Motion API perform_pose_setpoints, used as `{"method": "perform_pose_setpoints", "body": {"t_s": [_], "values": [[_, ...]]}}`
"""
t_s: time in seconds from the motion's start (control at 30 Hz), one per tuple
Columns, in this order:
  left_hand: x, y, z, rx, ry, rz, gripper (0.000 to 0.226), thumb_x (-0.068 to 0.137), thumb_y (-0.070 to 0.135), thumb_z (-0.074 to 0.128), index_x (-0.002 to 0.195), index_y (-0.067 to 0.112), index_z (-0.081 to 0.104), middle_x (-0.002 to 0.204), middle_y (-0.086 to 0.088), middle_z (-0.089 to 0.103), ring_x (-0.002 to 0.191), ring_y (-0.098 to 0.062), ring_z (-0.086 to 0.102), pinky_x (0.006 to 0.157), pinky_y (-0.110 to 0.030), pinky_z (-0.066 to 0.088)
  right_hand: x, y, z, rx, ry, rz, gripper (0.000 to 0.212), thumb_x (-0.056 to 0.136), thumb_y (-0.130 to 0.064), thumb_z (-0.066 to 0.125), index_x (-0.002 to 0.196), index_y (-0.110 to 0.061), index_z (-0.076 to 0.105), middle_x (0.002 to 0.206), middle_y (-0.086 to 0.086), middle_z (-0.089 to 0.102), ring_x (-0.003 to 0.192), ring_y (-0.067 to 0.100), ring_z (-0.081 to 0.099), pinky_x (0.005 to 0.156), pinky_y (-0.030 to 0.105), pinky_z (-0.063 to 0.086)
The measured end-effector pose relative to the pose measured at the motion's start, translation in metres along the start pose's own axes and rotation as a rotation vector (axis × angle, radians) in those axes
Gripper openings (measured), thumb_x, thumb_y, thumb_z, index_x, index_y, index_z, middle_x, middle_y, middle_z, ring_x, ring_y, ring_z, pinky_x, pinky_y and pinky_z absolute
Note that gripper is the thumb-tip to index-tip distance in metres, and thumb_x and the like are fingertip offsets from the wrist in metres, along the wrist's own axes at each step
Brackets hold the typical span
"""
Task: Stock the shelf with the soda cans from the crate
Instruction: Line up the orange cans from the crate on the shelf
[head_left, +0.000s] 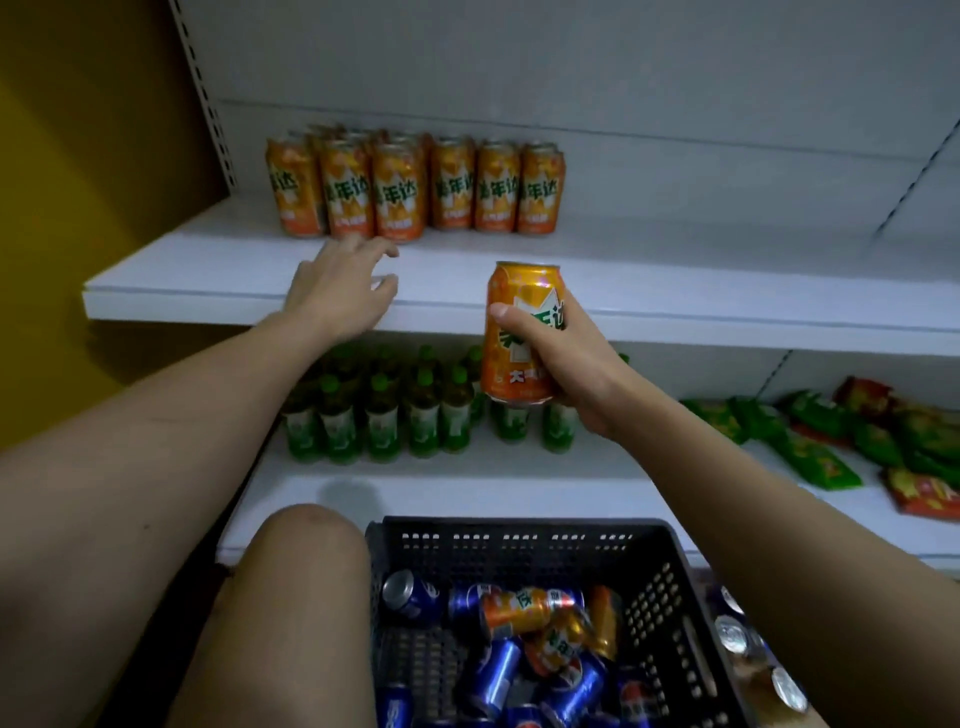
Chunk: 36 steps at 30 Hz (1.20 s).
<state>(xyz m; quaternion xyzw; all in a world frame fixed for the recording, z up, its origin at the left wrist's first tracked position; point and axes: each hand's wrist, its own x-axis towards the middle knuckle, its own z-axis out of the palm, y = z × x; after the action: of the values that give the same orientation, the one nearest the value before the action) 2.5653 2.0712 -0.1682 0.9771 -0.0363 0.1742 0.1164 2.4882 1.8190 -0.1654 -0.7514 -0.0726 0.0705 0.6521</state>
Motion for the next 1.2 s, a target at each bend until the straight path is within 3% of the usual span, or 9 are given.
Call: {"method": "perform_pose_setpoints", "body": {"t_s": [0.1,0.33,0.53,0.63,0.93,1.07,1.2], "values": [[0.008,-0.008,0.006,0.121,-0.148,0.043,0.044,0.1,0.047,0.032,0.14,0.033,0.046,0.141,-0.006,0.044,0.129,-0.029,0.036,0.099,-0.049,0.033,0.014,-0.015,-0.004,-0.063,0.03,-0.041,0.057,0.079,-0.047,0.076,0.128,-0.031,0.05,0.115,-0.005,0.067,0.104,0.015,0.067,0.089,0.039,0.054],[0.033,-0.026,0.018,0.241,-0.105,0.295,0.05,0.099,0.055,0.02,0.137,0.035,0.045,0.115,-0.002,0.044,0.107,-0.021,0.04,0.084,-0.039,0.033,0.051,-0.039,-0.009,-0.104,0.039,-0.081,0.045,0.082,-0.041,0.075,0.121,-0.036,0.052,0.109,-0.009,0.068,0.099,0.01,0.067,0.086,0.034,0.054],[0.043,-0.036,0.031,0.172,-0.189,0.268,0.054,0.096,0.064,0.016,0.146,0.048,0.027,0.147,0.006,0.035,0.134,-0.018,0.028,0.105,-0.046,0.029,0.121,-0.05,0.001,-0.07,0.127,-0.119,0.056,0.075,-0.04,0.083,0.123,-0.032,0.055,0.112,-0.006,0.069,0.104,0.016,0.067,0.093,0.048,0.054],[0.046,-0.037,0.03,0.147,-0.245,0.252,0.056,0.095,0.066,0.015,0.148,0.05,0.02,0.155,0.009,0.027,0.14,-0.017,0.024,0.112,-0.047,0.025,0.162,-0.044,0.012,-0.012,0.226,-0.122,0.072,0.069,-0.039,0.087,0.129,-0.026,0.049,0.114,-0.004,0.066,0.103,0.015,0.066,0.093,0.046,0.055],[0.042,-0.034,0.029,0.118,-0.252,0.238,0.057,0.095,0.065,0.017,0.15,0.05,0.017,0.156,0.012,0.023,0.138,-0.015,0.022,0.115,-0.043,0.02,0.242,-0.023,0.047,0.082,0.361,-0.169,0.084,0.077,-0.035,0.083,0.147,-0.02,0.038,0.142,0.002,0.052,0.125,0.02,0.052,0.104,0.041,0.047],[0.041,-0.032,0.028,0.111,-0.263,0.232,0.059,0.093,0.065,0.016,0.15,0.05,0.017,0.156,0.012,0.022,0.138,-0.014,0.02,0.116,-0.044,0.018,0.256,-0.016,0.057,0.035,0.34,-0.235,0.067,0.078,-0.033,0.082,0.136,-0.021,0.05,0.126,-0.004,0.061,0.112,0.014,0.057,0.1,0.038,0.049],[0.04,-0.032,0.029,0.11,-0.266,0.23,0.058,0.094,0.064,0.017,0.15,0.05,0.017,0.156,0.013,0.022,0.139,-0.014,0.019,0.117,-0.045,0.018,0.259,-0.014,0.061,0.012,0.348,-0.211,0.073,0.079,-0.036,0.081,0.138,-0.017,0.042,0.121,-0.004,0.055,0.105,0.01,0.052,0.09,0.028,0.043]]}}
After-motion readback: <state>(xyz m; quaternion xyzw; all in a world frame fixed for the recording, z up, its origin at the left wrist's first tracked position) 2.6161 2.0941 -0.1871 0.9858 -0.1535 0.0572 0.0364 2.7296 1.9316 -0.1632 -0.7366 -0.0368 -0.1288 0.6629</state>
